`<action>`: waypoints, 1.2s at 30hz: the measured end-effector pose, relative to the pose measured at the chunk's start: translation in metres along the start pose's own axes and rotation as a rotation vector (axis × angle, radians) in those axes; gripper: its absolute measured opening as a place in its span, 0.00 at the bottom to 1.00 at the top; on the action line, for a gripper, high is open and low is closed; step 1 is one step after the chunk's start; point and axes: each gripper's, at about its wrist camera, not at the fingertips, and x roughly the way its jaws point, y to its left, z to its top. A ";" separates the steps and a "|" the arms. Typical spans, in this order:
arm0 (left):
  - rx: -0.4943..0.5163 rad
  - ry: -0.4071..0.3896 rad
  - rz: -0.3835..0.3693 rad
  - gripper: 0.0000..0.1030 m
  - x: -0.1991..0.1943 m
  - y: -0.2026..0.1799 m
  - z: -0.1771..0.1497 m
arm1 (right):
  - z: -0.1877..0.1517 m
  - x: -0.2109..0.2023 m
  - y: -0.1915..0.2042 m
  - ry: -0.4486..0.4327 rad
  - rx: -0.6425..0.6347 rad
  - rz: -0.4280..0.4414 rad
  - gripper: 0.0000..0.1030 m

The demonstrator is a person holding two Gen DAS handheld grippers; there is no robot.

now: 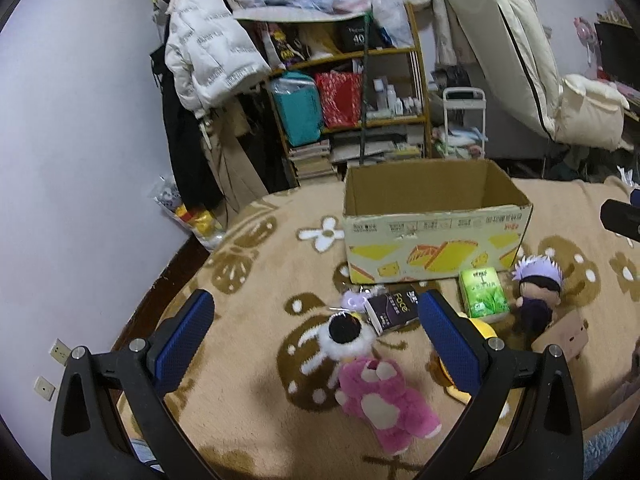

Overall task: Organize soft objects
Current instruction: 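Close the left tool on the pink plush bear while the right tool grasps the marshmallow plush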

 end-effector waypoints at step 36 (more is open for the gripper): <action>0.083 0.492 -0.169 0.98 0.110 -0.030 -0.026 | -0.039 0.118 -0.015 0.549 0.023 -0.064 0.95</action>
